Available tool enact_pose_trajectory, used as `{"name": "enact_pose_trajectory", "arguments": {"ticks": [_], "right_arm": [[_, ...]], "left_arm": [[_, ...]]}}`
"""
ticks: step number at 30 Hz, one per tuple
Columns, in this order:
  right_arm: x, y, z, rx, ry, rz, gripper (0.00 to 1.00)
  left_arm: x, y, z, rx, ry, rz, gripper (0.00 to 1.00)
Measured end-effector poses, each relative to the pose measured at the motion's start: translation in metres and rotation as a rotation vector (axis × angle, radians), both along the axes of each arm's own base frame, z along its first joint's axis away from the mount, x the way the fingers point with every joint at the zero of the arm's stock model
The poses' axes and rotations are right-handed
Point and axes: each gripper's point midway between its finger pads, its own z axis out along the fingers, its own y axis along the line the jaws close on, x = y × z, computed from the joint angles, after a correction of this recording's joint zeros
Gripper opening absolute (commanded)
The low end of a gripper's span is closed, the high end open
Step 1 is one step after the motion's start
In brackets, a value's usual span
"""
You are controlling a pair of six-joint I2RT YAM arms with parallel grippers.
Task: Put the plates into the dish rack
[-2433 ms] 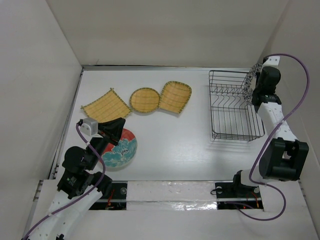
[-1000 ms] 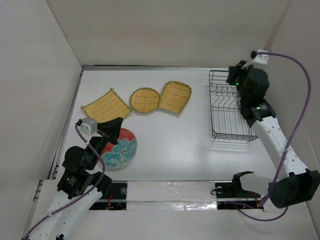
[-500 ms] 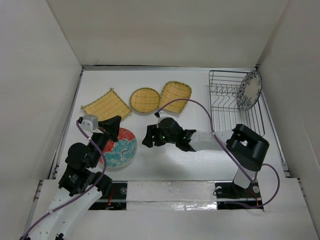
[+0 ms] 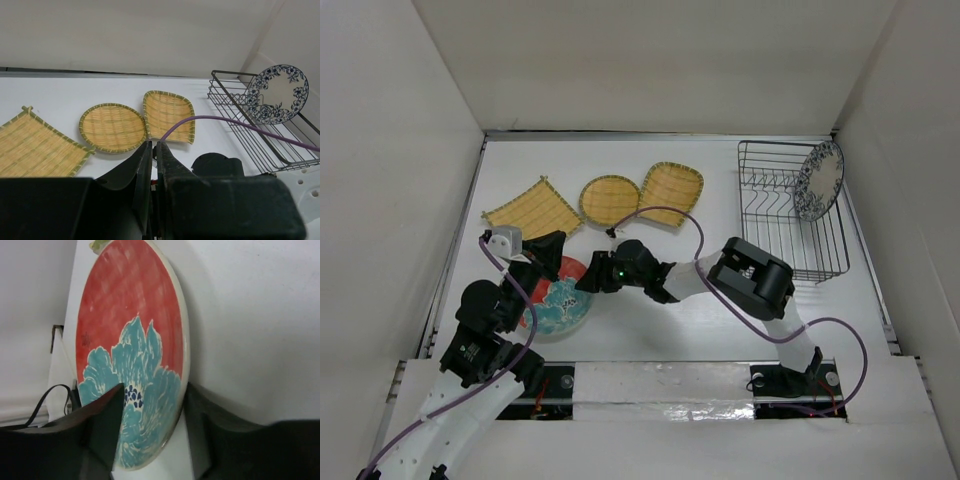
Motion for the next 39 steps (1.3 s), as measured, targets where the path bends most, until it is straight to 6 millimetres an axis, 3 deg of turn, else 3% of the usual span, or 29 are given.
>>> {"name": "enact_pose_trajectory", "arguments": {"ticks": [2, 4, 5, 8, 15, 20, 24, 27, 30, 33, 35, 39], "right_arm": [[0.0, 0.002, -0.004, 0.011, 0.015, 0.0, 0.31], [0.0, 0.002, -0.01, 0.019, 0.041, -0.008, 0.21], [0.0, -0.001, -0.013, 0.023, 0.057, -0.015, 0.11], [0.0, -0.009, -0.015, 0.057, 0.114, -0.047, 0.0], [-0.02, -0.055, -0.009, 0.022, 0.142, -0.056, 0.0], [-0.03, -0.083, 0.03, -0.057, 0.038, -0.029, 0.0], [-0.018, -0.118, 0.072, -0.122, -0.075, -0.067, 0.0], [0.014, -0.158, 0.115, -0.157, -0.167, -0.155, 0.0], [0.062, -0.215, 0.168, -0.176, -0.279, -0.315, 0.0], [0.11, -0.298, 0.222, -0.224, -0.408, -0.565, 0.0], [0.13, -0.357, 0.251, -0.286, -0.473, -0.736, 0.0], [0.149, -0.478, 0.291, -0.478, -0.557, -1.083, 0.0]], "left_arm": [[0.0, 0.0, -0.001, 0.001, 0.002, 0.0, 0.07], [0.001, -0.001, -0.001, 0.003, 0.005, 0.0, 0.07], [0.001, -0.001, -0.002, 0.004, 0.007, 0.0, 0.07], [0.001, -0.001, -0.002, 0.004, 0.007, 0.0, 0.07], [0.001, 0.0, -0.002, 0.005, 0.006, 0.0, 0.07], [0.001, -0.001, -0.001, 0.003, 0.003, -0.003, 0.07], [0.0, -0.001, 0.0, 0.002, 0.001, -0.005, 0.07], [-0.002, 0.0, 0.002, -0.004, -0.009, -0.008, 0.07], [-0.004, 0.0, 0.005, -0.009, -0.019, -0.013, 0.07], [-0.006, 0.001, 0.006, -0.012, -0.026, -0.016, 0.07], [-0.008, 0.001, 0.008, -0.016, -0.034, -0.021, 0.08], [-0.012, 0.001, 0.012, -0.024, -0.051, -0.033, 0.08]]}}
